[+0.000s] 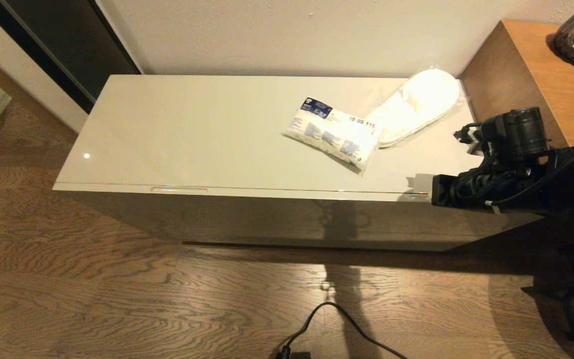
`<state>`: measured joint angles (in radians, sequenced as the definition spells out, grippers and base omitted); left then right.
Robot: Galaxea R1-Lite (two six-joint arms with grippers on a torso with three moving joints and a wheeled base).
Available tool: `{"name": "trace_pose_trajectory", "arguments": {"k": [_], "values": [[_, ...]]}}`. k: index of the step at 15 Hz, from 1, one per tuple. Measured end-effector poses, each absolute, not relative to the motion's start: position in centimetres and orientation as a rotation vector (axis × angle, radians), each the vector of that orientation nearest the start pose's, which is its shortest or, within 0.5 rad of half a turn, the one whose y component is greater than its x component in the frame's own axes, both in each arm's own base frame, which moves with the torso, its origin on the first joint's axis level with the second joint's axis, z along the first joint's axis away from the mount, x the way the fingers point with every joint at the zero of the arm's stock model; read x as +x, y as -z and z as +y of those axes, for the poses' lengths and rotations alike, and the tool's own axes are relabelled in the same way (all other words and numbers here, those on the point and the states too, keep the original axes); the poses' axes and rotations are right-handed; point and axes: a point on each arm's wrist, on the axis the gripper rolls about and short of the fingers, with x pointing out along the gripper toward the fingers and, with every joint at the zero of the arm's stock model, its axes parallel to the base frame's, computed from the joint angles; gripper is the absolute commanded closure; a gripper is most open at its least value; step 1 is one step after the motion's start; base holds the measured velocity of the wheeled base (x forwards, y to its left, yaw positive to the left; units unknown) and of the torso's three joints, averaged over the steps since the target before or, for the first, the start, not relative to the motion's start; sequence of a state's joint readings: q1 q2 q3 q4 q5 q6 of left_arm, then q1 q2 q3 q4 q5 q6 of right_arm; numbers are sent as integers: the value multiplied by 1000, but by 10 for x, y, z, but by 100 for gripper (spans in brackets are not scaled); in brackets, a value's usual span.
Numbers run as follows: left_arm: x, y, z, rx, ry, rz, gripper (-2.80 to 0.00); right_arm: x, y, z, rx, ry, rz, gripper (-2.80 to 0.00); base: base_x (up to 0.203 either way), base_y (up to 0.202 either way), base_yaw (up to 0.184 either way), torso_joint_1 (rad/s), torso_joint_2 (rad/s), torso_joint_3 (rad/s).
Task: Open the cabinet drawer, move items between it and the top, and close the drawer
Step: Open the drawer
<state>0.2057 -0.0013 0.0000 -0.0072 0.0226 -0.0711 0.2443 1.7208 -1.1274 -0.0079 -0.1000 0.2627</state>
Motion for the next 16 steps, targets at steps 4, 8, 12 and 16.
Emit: {"name": "trace_pose_trajectory", "arguments": {"k": [4,8,12,16], "values": [[-23,-76,-4,-70,-227,-17,0,310,-200,75,176,-50,614,0,0,0,0,0,0,0],[-23,-76,-4,-70,-227,-17,0,317,-196,76,186,-48,612,0,0,0,0,0,0,0],[-23,-76,-4,-70,-227,-17,0,319,-193,77,184,-46,616,0,0,0,0,0,0,0],[-23,-76,-4,-70,-227,-17,0,317,-182,76,198,-33,658,0,0,0,0,0,0,0]]}}
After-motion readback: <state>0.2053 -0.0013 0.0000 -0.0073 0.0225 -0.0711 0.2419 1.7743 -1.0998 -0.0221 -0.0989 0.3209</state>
